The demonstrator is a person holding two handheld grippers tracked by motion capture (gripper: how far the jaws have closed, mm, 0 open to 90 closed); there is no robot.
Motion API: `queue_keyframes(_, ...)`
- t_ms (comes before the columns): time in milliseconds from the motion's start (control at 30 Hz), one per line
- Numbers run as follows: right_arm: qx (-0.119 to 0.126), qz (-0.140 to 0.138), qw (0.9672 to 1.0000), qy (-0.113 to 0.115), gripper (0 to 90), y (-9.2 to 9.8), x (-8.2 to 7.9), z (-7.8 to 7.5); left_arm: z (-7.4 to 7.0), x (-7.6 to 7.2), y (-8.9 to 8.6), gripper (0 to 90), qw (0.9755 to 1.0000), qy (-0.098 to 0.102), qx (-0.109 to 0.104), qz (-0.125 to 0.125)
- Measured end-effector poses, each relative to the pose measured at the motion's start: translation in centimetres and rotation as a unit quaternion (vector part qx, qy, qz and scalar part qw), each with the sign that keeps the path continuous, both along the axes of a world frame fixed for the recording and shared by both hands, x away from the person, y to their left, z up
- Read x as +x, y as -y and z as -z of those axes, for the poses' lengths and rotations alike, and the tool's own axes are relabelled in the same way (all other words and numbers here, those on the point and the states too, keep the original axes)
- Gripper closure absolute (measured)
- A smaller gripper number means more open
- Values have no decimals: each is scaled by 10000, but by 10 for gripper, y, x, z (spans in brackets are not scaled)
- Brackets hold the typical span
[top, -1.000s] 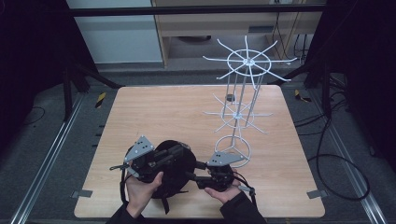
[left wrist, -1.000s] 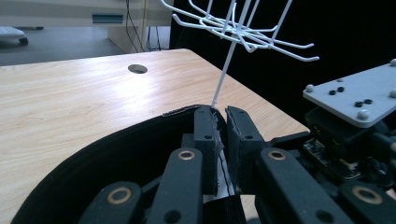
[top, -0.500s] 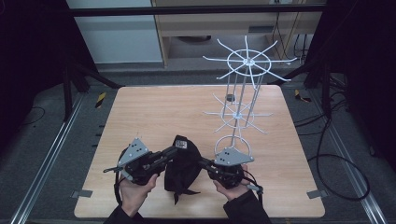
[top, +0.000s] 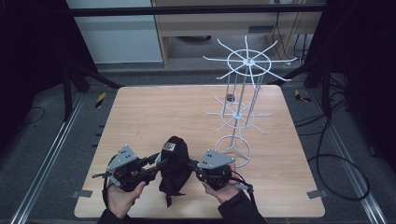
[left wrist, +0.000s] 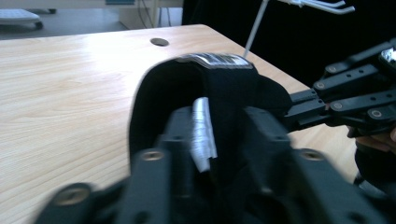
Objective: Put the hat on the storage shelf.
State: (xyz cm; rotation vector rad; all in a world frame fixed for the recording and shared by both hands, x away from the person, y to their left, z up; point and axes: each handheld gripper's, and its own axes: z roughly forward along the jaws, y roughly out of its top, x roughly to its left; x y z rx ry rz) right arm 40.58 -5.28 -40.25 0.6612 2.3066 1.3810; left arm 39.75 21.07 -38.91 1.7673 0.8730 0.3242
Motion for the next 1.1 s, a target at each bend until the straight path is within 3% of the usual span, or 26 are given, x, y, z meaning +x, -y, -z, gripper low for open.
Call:
queue_keyframes(100,-60,-80,9999,31,873,-5,1,-2,1,0,5,570,9999,3,112,97)
queue_keyframes(167,-101,-106,9999,57,872,-8,1,-3,1,1,4,657,9998,-56,135,95)
queue_keyframes(267,-121,-93,9999,51,866,-10,3,-3,0,3,-2,774,9995,-229,-105,198)
queue_keyframes(333,-88,-105,9999,24,849,-10,4,-2,0,4,-2,797,9993,-253,-137,224)
queue_keyframes(467,33,0,10000,49,682,-7,4,-2,-3,3,-4,808,9994,-183,-193,217)
queue_keyframes(600,310,50,9995,15,551,5,1,-2,-15,2,-7,810,9995,33,-272,152)
queue_keyframes(767,387,10,9992,-137,510,15,-2,8,-30,4,-8,811,9989,252,-393,109)
queue_keyframes(967,348,95,9990,-258,453,14,7,27,-48,6,3,811,9970,453,-544,324)
queue_keyframes(1100,418,226,9987,-185,415,15,12,30,-50,3,9,811,9958,530,-549,503)
